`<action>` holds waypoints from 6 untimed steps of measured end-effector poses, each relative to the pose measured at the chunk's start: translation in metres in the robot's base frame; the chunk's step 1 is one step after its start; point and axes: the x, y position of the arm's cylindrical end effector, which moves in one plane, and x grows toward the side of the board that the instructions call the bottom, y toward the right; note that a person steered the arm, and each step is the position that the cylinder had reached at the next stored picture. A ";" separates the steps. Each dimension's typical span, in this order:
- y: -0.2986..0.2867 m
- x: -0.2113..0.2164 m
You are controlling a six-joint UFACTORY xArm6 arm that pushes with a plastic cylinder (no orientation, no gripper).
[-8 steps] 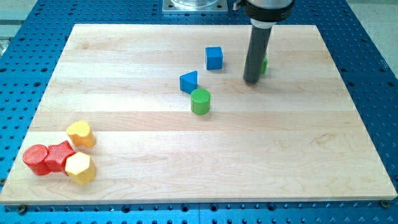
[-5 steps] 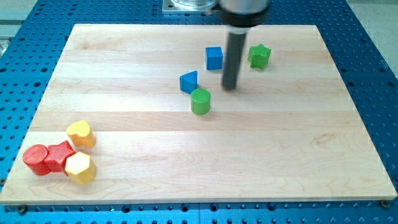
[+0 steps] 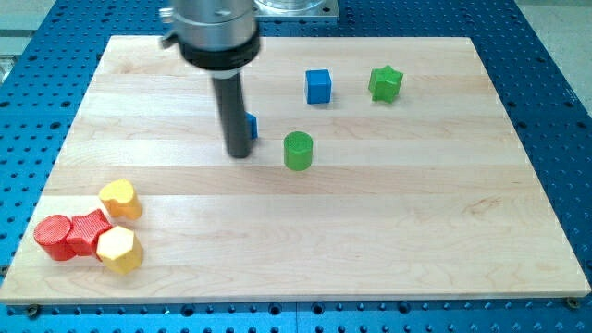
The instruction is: Push the triangle parallel to the cube
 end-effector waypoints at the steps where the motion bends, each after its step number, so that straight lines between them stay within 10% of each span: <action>1: 0.022 -0.022; 3: -0.040 0.041; 5: 0.018 -0.051; 6: -0.021 -0.004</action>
